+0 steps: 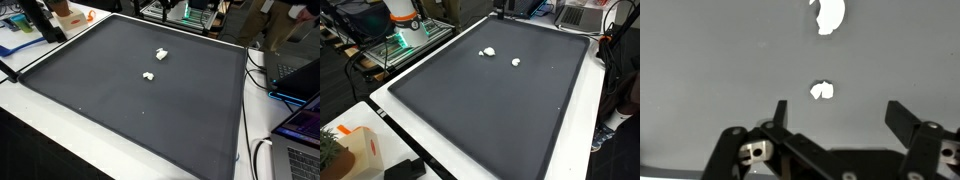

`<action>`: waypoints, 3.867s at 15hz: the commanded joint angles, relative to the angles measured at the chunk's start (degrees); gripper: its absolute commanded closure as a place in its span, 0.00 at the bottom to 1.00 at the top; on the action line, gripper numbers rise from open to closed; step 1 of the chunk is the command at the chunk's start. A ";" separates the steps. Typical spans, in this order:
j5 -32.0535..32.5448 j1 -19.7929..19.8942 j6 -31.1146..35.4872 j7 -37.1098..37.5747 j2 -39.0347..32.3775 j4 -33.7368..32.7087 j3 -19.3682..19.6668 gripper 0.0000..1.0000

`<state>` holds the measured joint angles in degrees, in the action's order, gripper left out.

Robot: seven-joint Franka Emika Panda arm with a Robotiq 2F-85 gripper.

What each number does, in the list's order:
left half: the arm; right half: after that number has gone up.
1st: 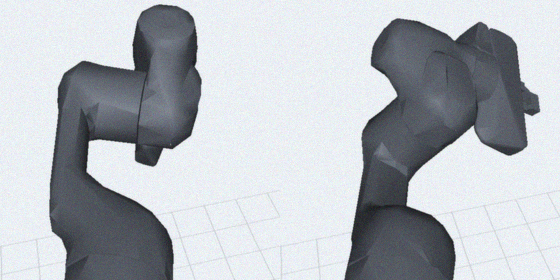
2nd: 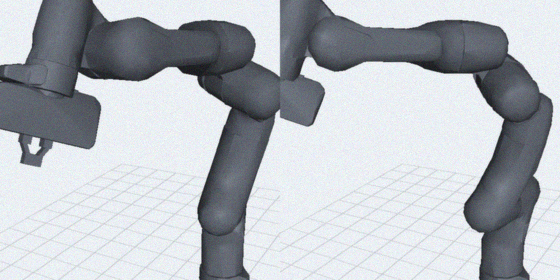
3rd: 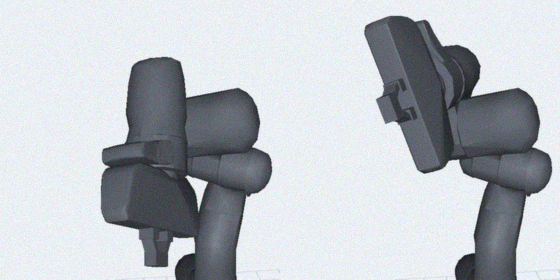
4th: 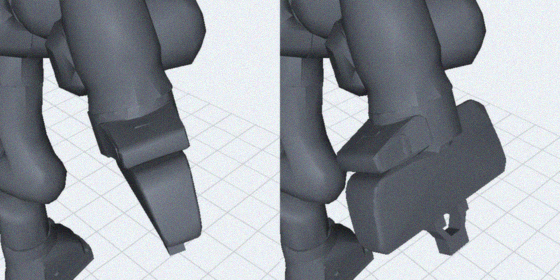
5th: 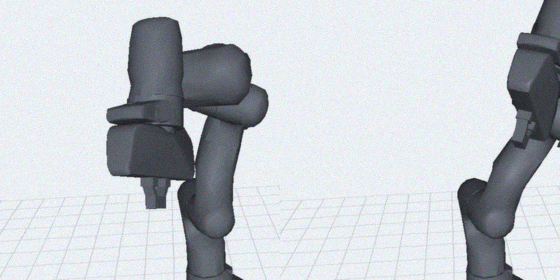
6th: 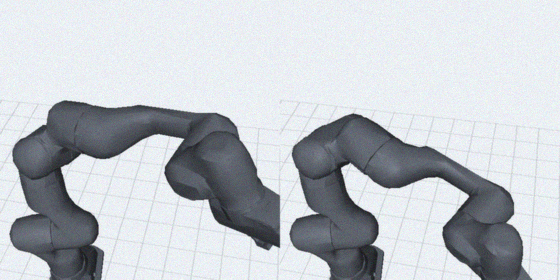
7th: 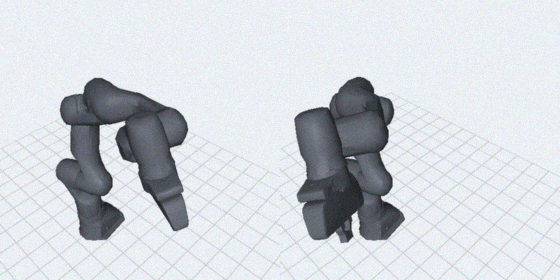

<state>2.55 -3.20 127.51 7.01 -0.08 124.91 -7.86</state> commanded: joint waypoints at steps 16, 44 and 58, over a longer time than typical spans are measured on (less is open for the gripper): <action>-0.52 -0.80 -18.51 1.39 -4.66 -17.54 2.50 0.00; 6.21 -2.63 -21.99 7.16 -7.17 -22.38 2.82 0.00; 1.40 -2.52 -33.21 3.72 -12.87 -31.14 2.76 0.00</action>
<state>5.56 -5.30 100.78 10.85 -8.94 100.04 -5.41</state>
